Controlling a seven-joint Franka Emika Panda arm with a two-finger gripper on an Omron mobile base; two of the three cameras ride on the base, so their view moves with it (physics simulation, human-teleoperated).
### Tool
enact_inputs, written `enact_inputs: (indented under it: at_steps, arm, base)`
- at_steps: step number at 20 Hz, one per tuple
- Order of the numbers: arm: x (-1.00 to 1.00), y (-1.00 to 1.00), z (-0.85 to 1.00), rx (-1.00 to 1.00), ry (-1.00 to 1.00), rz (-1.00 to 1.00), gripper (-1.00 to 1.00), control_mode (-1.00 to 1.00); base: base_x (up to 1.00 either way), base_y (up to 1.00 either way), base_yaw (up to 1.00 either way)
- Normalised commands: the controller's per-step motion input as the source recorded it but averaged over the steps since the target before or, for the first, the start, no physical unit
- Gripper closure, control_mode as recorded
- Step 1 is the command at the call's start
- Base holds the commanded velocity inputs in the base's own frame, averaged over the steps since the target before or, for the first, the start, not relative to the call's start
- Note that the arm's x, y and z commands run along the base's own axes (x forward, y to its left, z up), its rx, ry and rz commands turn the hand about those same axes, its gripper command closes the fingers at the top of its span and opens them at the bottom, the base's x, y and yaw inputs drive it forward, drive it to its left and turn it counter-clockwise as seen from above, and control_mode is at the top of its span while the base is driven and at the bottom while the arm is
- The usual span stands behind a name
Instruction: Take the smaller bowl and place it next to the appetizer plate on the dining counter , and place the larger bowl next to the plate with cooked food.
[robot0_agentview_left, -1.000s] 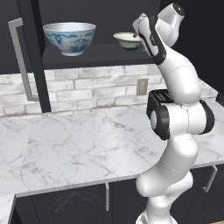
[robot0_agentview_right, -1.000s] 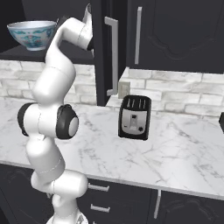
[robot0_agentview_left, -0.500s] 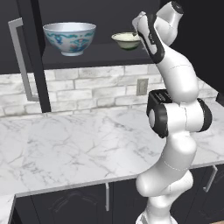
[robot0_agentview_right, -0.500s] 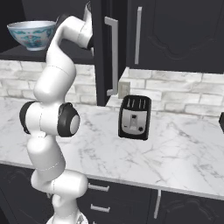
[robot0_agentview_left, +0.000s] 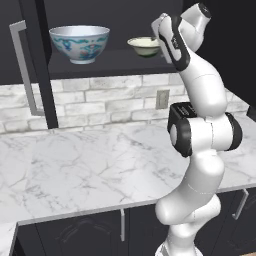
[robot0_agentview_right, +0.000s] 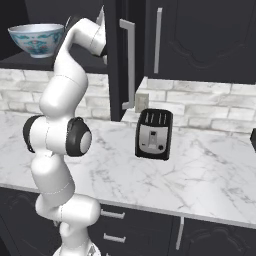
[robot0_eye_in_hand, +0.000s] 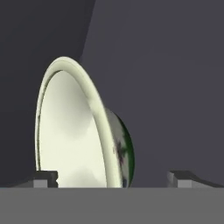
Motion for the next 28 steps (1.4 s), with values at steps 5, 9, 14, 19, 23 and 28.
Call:
enact_inputs:
  at_steps: [5, 9, 14, 19, 23, 28]
  arm:
    - [0.0, 0.14, 0.0, 0.02, 0.01, 0.07, -1.0, -1.0]
    - [0.0, 0.0, 0.0, 0.0, 0.0, 0.01, -1.0, -1.0]
    - [0.0, 0.0, 0.0, 0.0, 0.0, 0.0, 1.0, -1.0]
    - [0.0, 0.0, 0.0, 0.0, 0.0, 0.0, 1.0, -1.0]
    - [0.0, 0.0, 0.0, 0.0, 0.0, 0.0, 1.0, -1.0]
    - [-0.28, 0.0, 0.03, 0.0, -0.02, 0.0, 1.0, -1.0]
  base:
    - [0.0, 0.0, 0.0]
    - [0.0, 0.0, 0.0]
    - [0.0, 0.0, 0.0]
    - [0.0, 0.0, 0.0]
    - [0.0, 0.0, 0.0]
    - [0.0, 0.0, 0.0]
